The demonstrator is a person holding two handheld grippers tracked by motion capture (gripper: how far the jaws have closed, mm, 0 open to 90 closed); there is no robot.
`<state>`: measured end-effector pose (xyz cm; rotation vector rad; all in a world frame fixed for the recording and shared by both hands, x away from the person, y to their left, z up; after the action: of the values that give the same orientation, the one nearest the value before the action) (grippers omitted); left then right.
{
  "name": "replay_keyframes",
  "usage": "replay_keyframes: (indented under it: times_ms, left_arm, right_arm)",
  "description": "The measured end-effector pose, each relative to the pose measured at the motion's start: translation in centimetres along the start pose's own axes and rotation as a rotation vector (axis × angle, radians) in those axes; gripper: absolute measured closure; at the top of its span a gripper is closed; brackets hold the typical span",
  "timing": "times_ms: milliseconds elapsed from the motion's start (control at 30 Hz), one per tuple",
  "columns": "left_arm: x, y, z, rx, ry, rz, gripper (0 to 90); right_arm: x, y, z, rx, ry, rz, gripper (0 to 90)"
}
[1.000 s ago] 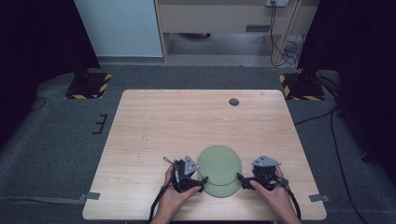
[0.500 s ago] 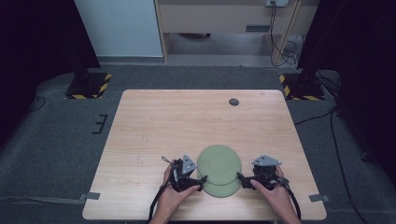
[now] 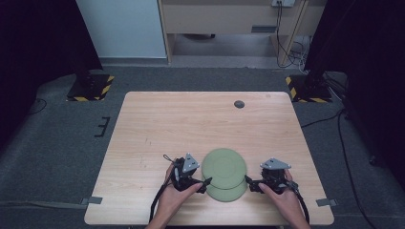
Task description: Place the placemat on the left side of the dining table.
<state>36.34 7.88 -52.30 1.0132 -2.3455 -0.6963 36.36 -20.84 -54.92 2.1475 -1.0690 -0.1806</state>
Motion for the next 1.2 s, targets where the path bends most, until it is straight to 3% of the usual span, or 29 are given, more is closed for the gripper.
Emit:
replay_keyframes:
  times_ms: [300,433,600,967,1200]
  left_arm:
    - [-1.2,-0.6,-2.8,-0.041,0.014,-0.037,4.9]
    - [-1.4,-1.0,-3.3,-0.052,0.008,-0.037,5.5]
    - [-1.6,-1.7,-3.4,-0.06,0.013,-0.032,5.3]
    - [-2.0,-3.5,-3.0,-0.139,0.012,-0.048,9.9]
    - [-2.1,-4.5,-3.1,-0.145,0.053,-0.021,15.9]
  right_arm:
    - [-0.2,-0.2,0.0,0.0,0.01,-0.004,5.1]
    - [-0.2,-0.3,0.0,-0.001,0.014,-0.002,5.1]
    - [-0.2,-0.4,0.0,-0.002,0.013,-0.004,4.7]
    - [-0.1,-0.5,0.0,-0.002,0.014,0.002,4.7]
    - [-0.2,-0.5,0.0,0.0,0.014,0.003,5.1]
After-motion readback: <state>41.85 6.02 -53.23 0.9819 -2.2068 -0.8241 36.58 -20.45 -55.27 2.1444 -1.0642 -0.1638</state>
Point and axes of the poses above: each handheld gripper's, and its own axes: y roughly backward along the jaws, z roughly out of its underside, x roughly to its right, the point moved 3 cm from there along -y, roughly forward along the jaws, and after that the axes turned 14 degrees about y, right-handed, at the moved point
